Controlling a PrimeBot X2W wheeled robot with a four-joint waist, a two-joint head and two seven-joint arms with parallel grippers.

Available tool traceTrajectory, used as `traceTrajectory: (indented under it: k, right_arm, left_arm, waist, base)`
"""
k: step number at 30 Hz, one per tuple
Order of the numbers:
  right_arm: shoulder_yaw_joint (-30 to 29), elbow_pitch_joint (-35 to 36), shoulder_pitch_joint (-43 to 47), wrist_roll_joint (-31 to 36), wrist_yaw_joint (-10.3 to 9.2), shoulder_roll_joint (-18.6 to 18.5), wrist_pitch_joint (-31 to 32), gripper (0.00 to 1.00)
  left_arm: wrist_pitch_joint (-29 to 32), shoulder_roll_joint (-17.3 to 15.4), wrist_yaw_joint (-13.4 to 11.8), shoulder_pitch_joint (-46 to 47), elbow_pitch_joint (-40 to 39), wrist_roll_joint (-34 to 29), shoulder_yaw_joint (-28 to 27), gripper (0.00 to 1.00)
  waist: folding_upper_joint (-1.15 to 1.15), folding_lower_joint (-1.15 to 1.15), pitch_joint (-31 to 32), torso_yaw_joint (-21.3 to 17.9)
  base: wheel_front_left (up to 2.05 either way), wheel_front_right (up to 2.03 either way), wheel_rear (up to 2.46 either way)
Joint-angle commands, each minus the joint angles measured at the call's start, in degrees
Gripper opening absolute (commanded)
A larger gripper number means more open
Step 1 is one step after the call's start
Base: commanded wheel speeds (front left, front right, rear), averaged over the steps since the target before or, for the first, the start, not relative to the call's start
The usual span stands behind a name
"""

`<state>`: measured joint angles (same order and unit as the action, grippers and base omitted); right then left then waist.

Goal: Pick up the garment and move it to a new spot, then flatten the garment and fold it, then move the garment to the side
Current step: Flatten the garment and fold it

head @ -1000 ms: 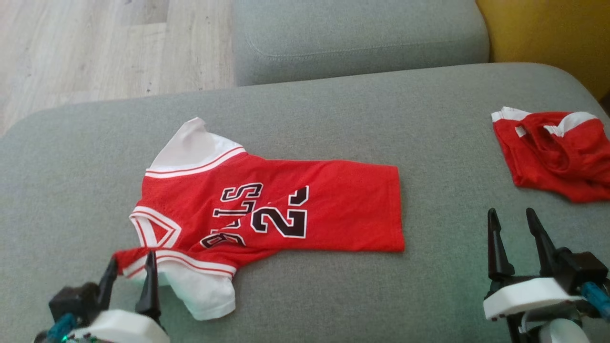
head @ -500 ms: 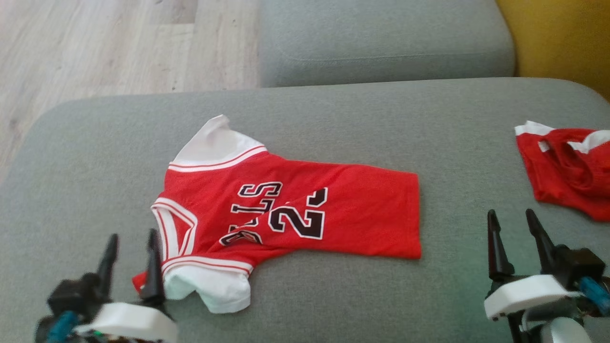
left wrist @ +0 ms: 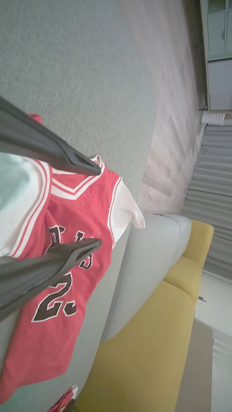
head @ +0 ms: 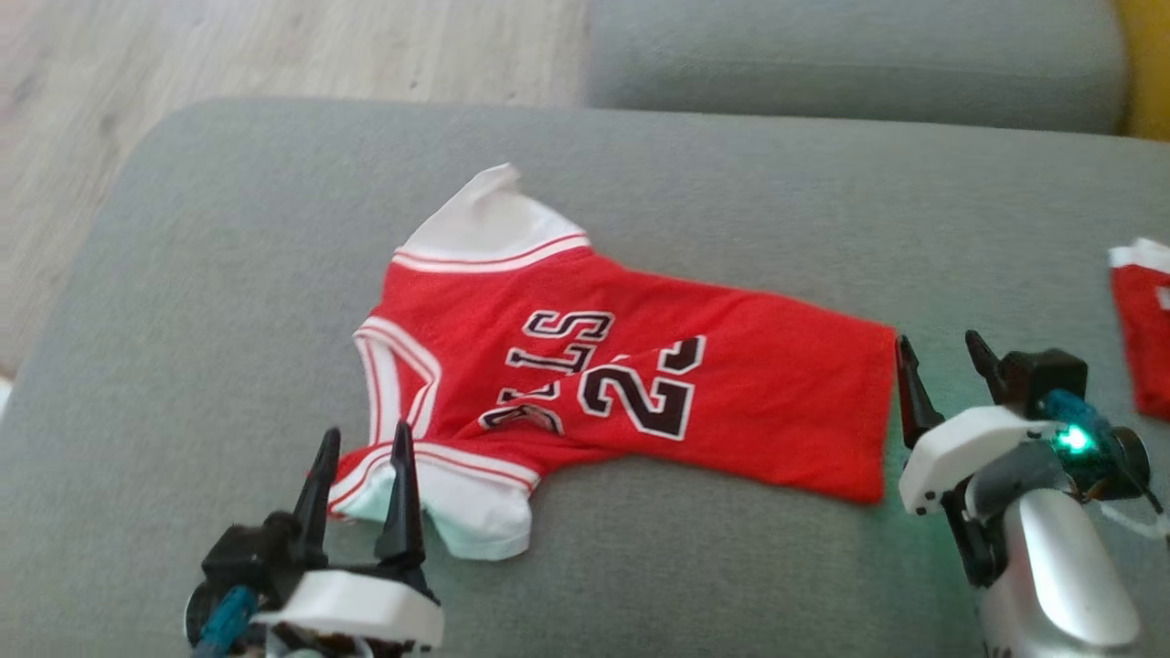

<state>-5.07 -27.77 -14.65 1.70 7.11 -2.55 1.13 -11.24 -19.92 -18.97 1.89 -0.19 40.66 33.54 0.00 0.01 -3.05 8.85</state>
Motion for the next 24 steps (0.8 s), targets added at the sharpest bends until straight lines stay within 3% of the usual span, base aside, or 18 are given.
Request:
traceTrajectory:
  k: [1, 6, 12, 13, 14, 15, 16, 17, 24]
  right_arm:
    - [0.5, -0.4, -3.2, 0.7, 0.37, -0.3, 0.3, 1.00]
    - [-0.7, -6.2, -5.6, 1.0, 0.37, -0.4, 1.5, 1.00]
    - [0.8, -12.9, -8.5, -3.0, 0.37, -0.4, 3.5, 1.00]
    - [1.3, -13.5, -9.0, -3.6, 0.37, -0.4, 3.4, 0.91]
    - [1.9, -13.9, -9.4, -4.3, 0.37, -0.4, 3.2, 0.49]
    - [2.6, -14.3, -9.8, -4.9, 0.37, -0.4, 2.9, 0.35]
    - [3.2, -14.6, -10.1, -5.6, 0.37, -0.4, 2.7, 0.11]
    - [3.8, -15.0, -10.4, -6.5, 0.37, -0.4, 2.6, 0.00]
    - [8.9, -14.4, -11.8, -9.5, 0.37, -1.3, -1.5, 0.00]
  left_arm:
    - [-0.9, -0.2, 0.1, 3.4, -1.1, -0.8, -1.8, 1.00]
    - [-1.4, 0.3, 0.4, 4.0, -0.4, -1.0, -1.9, 1.00]
    - [-1.8, 0.6, 0.7, 4.4, 0.5, -1.1, -2.0, 1.00]
    - [-1.9, 0.6, 0.7, 4.4, 0.6, -1.1, -2.0, 1.00]
    - [-1.9, 0.7, 0.7, 4.5, 0.7, -1.1, -2.0, 1.00]
    - [-2.0, 0.7, 0.7, 4.5, 0.8, -1.1, -2.0, 1.00]
    - [-2.0, 0.7, 0.7, 4.5, 0.9, -1.1, -2.0, 1.00]
    - [-2.1, 0.7, 0.7, 4.5, 1.0, -1.1, -2.0, 1.00]
    - [-2.1, 0.2, 0.6, 4.1, 1.2, -1.1, -2.1, 1.00]
  waist:
    - [0.00, -0.01, -2.1, 2.4]
    - [0.00, -0.01, -3.4, 4.1]
    - [0.00, -0.01, -3.9, 4.9]
    - [0.00, -0.01, -3.9, 4.9]
    - [0.00, -0.01, -3.9, 4.9]
    - [0.00, -0.01, -3.9, 4.8]
    - [0.00, -0.01, -3.8, 4.7]
    - [0.00, -0.01, -3.7, 4.6]
    - [0.00, -0.01, -2.3, 3.2]
  base:
    - [0.00, 0.00, 0.00]
    - [0.00, 0.00, 0.00]
    - [0.00, 0.00, 0.00]
    - [0.00, 0.00, 0.00]
    - [0.00, 0.00, 0.00]
    - [0.00, 0.00, 0.00]
    - [0.00, 0.00, 0.00]
    - [0.00, 0.00, 0.00]
    - [0.00, 0.00, 0.00]
